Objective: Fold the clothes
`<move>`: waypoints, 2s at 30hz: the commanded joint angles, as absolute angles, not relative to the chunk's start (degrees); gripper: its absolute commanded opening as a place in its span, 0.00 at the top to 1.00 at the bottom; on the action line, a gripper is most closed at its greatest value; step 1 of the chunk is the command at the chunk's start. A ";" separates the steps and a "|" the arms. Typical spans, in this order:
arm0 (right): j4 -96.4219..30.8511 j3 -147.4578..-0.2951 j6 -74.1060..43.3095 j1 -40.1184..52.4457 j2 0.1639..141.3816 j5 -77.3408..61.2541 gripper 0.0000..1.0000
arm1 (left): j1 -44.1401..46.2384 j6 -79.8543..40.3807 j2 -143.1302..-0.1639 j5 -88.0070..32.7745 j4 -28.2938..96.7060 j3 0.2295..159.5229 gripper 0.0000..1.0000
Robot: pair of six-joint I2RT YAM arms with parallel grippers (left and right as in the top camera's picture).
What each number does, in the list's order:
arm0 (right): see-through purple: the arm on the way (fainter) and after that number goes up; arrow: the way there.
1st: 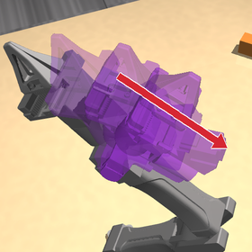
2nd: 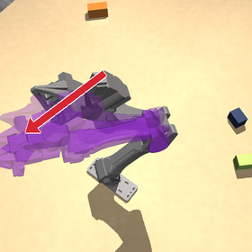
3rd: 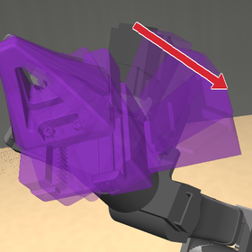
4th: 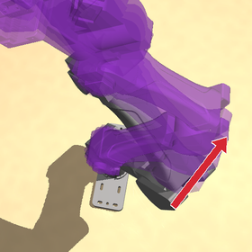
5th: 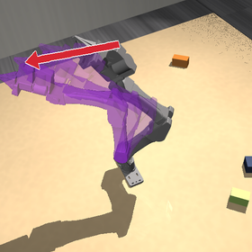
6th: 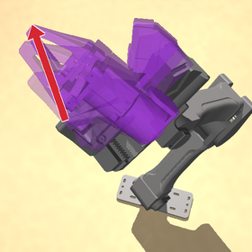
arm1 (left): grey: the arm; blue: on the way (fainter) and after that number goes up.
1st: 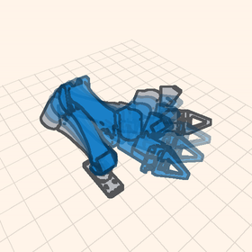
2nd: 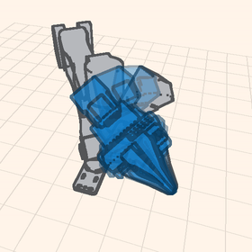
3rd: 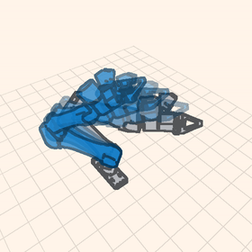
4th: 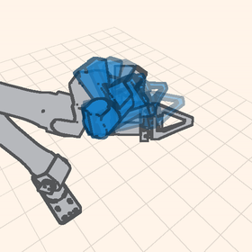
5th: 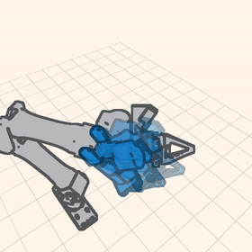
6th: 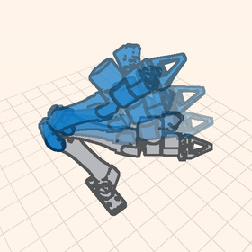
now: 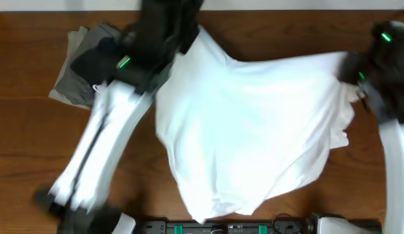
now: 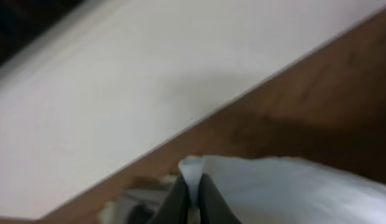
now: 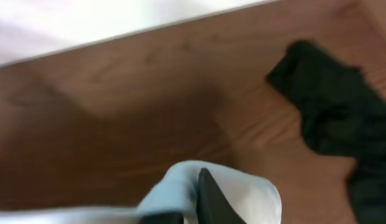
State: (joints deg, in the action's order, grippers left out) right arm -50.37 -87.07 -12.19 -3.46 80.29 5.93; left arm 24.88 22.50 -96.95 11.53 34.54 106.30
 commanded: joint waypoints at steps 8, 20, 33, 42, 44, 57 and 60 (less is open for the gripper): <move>-34.79 -87.31 -11.51 -7.46 101.27 5.56 0.12 | 19.77 22.20 -110.30 16.78 26.98 106.10 0.25; -47.11 -86.94 -11.53 -11.68 102.80 1.96 0.32 | 19.68 12.25 -101.19 4.47 49.95 106.10 0.00; -37.67 -86.76 -15.42 -12.56 117.75 -3.49 0.99 | 19.68 14.98 -109.19 -11.57 55.44 100.55 0.81; -27.73 -86.78 -21.19 -12.58 125.71 -4.67 0.99 | 19.68 14.92 -116.42 -11.55 54.61 100.55 0.85; -26.20 -86.78 -22.52 -12.56 127.81 -4.67 0.99 | 19.68 14.94 -116.49 -11.55 54.57 100.55 0.85; -4.82 -87.15 -34.11 -13.61 138.45 -13.50 0.99 | 19.86 14.68 -116.49 -11.60 54.57 100.55 0.65; -3.60 -88.71 -32.05 -14.76 137.64 -20.91 0.98 | 20.18 14.68 -116.75 -11.86 54.41 100.55 0.60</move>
